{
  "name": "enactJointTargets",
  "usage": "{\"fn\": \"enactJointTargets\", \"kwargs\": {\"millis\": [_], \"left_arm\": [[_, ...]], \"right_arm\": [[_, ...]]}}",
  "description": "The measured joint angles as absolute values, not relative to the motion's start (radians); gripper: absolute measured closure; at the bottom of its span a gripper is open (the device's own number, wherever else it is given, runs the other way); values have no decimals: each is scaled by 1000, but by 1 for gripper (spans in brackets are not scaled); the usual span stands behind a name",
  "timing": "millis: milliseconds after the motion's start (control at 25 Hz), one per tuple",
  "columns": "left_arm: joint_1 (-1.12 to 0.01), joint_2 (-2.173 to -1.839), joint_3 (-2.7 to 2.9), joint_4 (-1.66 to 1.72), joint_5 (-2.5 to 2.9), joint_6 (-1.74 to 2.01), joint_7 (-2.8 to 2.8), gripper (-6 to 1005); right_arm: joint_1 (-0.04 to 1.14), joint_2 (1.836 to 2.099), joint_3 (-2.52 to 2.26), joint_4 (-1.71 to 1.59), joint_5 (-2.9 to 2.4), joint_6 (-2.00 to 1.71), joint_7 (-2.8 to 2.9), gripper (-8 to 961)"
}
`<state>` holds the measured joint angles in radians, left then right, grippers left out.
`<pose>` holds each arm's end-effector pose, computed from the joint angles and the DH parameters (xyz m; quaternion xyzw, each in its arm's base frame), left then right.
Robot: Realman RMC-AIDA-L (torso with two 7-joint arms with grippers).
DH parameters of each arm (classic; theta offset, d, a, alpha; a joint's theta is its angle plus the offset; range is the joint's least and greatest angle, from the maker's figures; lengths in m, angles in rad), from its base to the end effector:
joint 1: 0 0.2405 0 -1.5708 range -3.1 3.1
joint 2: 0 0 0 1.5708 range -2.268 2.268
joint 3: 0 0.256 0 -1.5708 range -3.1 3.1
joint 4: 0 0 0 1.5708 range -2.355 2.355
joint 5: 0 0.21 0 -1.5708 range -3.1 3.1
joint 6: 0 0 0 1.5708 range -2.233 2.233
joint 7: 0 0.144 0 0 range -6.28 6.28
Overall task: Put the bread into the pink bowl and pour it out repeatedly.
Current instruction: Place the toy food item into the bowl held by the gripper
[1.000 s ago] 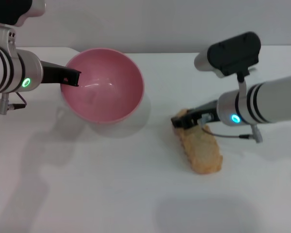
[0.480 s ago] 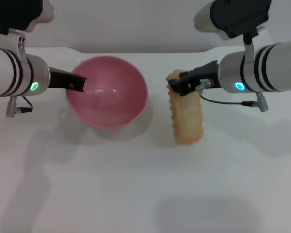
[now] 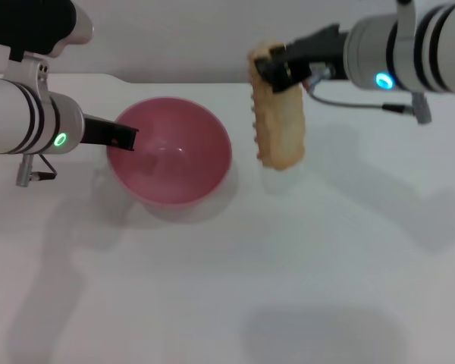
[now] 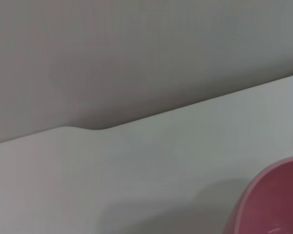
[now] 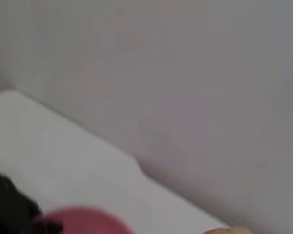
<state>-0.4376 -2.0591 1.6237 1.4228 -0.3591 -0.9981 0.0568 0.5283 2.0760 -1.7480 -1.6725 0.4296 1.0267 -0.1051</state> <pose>-0.1918 0.3829 -0.0021 -0.8222 -0.4066 0.0352 0.3968 0.0715 0.3668 -0.0130 -0.8991 0.2557 0.0491 0.3518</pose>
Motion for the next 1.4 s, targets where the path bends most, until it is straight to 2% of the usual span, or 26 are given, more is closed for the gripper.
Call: {"fn": "enactJointTargets", "kwargs": {"millis": [560, 840, 1200, 1400], "left_arm": [[-462, -2060, 1676, 1423, -469, -945, 65, 956], [-459, -2059, 1670, 1429, -476, -937, 97, 956], [-452, -2056, 1668, 1436, -472, -936, 104, 956], [-451, -2057, 1667, 1436, -468, -933, 113, 956]], "right_arm": [[600, 2079, -1793, -1642, 432, 891, -95, 821], [581, 2077, -1831, -1610, 494, 822, -101, 879], [542, 2078, -1853, -1618, 494, 826, -105, 818], [540, 2078, -1867, -1616, 496, 822, -101, 633]]}}
